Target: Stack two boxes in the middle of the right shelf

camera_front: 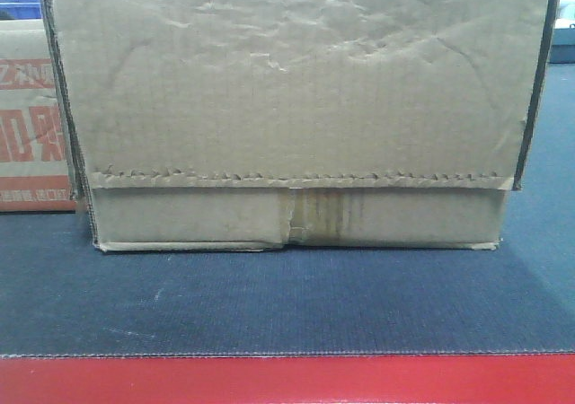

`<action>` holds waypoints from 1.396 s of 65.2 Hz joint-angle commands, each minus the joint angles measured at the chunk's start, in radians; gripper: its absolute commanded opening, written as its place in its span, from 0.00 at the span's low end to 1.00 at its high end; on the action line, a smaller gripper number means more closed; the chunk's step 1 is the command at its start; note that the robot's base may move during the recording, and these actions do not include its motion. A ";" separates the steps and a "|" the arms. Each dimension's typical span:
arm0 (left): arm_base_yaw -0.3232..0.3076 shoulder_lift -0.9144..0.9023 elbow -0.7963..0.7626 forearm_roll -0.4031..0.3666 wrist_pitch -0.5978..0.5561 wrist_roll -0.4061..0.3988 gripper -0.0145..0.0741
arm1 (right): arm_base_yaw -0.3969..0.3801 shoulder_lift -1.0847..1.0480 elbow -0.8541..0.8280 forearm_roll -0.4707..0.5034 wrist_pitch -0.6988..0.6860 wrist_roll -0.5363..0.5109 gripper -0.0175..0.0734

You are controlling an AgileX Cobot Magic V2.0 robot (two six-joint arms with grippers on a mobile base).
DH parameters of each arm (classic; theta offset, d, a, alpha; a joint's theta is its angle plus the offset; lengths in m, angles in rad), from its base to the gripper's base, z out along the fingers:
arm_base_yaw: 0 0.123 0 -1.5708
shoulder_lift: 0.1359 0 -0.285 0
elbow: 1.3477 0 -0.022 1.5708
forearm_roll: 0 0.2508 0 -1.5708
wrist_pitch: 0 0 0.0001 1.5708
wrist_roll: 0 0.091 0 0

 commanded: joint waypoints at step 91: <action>-0.001 0.018 -0.359 -0.035 -0.055 0.004 0.04 | -0.002 -0.002 -0.283 0.004 -0.093 -0.002 0.01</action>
